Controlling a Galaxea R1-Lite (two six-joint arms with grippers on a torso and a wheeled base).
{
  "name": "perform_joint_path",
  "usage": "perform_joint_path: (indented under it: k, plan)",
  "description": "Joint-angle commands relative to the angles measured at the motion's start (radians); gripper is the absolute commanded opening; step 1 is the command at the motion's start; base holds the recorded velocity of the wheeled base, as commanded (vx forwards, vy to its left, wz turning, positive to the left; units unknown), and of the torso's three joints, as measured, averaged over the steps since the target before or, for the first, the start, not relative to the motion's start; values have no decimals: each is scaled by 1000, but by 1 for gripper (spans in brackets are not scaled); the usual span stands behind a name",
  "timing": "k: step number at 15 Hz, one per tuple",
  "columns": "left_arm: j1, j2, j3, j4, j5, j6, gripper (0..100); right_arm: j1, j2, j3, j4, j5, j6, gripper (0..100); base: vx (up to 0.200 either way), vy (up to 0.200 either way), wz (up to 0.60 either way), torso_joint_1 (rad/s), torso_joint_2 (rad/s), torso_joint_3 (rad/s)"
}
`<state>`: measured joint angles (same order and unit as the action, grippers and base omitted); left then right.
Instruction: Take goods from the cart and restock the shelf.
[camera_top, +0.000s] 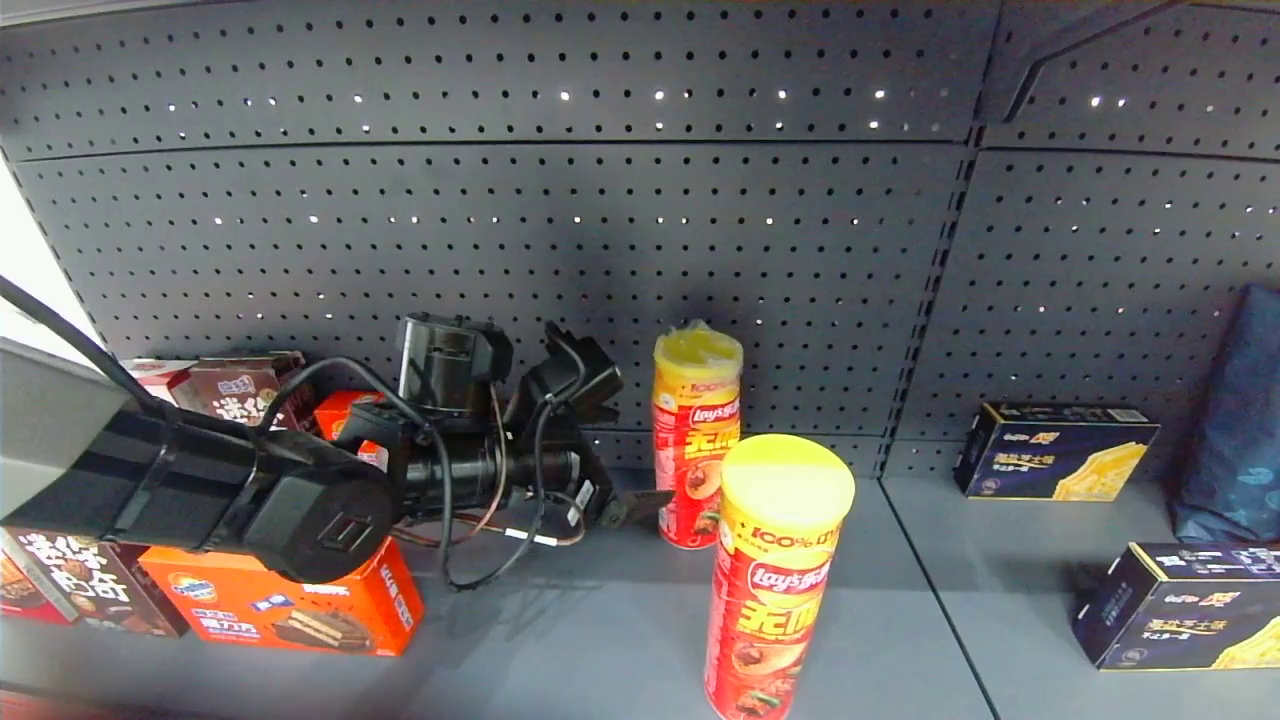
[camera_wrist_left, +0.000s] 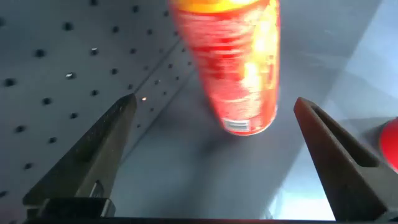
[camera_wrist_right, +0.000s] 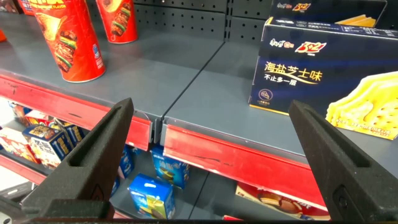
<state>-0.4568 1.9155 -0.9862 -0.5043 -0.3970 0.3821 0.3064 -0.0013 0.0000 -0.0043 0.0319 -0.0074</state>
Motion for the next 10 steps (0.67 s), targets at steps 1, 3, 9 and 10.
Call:
perform_joint_path:
  k: [1,3,9,10]
  plan:
    - [-23,16,-3,0,4,-3,100,0,1,0,0,0,0,100,0,0,0,0,0,0]
    - [-34,34,-6,0,23,-5,100,0,1,0,0,0,0,100,0,0,0,0,0,0]
    - [-34,59,-9,-8,112,-5,100,0,1,0,0,0,0,100,0,0,0,0,0,0]
    - [-34,60,-9,-8,119,-6,100,0,1,0,0,0,0,100,0,0,0,0,0,0]
